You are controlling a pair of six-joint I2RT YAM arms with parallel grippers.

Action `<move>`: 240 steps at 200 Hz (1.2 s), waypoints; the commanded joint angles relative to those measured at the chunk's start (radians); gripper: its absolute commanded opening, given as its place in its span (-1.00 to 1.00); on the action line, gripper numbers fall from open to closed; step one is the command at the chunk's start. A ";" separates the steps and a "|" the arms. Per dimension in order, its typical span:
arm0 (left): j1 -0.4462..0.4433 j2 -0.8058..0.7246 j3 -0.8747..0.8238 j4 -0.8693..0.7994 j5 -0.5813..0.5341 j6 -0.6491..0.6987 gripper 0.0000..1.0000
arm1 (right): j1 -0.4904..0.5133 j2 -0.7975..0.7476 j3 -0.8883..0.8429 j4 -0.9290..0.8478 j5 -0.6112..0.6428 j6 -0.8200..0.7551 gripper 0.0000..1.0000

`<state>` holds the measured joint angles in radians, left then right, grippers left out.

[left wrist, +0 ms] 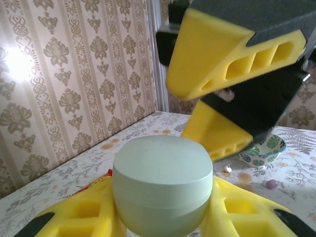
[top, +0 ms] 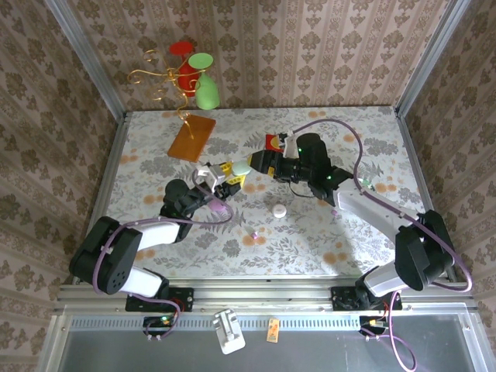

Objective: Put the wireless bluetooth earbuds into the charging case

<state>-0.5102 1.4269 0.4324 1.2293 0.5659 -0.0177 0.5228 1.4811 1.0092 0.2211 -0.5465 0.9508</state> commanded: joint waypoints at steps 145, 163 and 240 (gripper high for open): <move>-0.010 0.003 -0.011 0.047 -0.060 0.033 0.74 | -0.065 0.197 -0.103 0.577 -0.108 0.480 -0.55; -0.008 -0.018 -0.046 0.008 -0.084 0.060 0.97 | -0.108 0.205 -0.082 0.468 -0.069 0.388 -0.55; -0.016 -0.249 -0.091 -0.460 -0.244 0.185 1.00 | -0.171 0.483 0.250 0.025 0.170 0.011 -0.57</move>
<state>-0.5179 1.2404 0.3580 0.9470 0.4065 0.1131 0.3466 1.8664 1.1435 0.3985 -0.4801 1.1099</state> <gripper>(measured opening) 0.999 0.294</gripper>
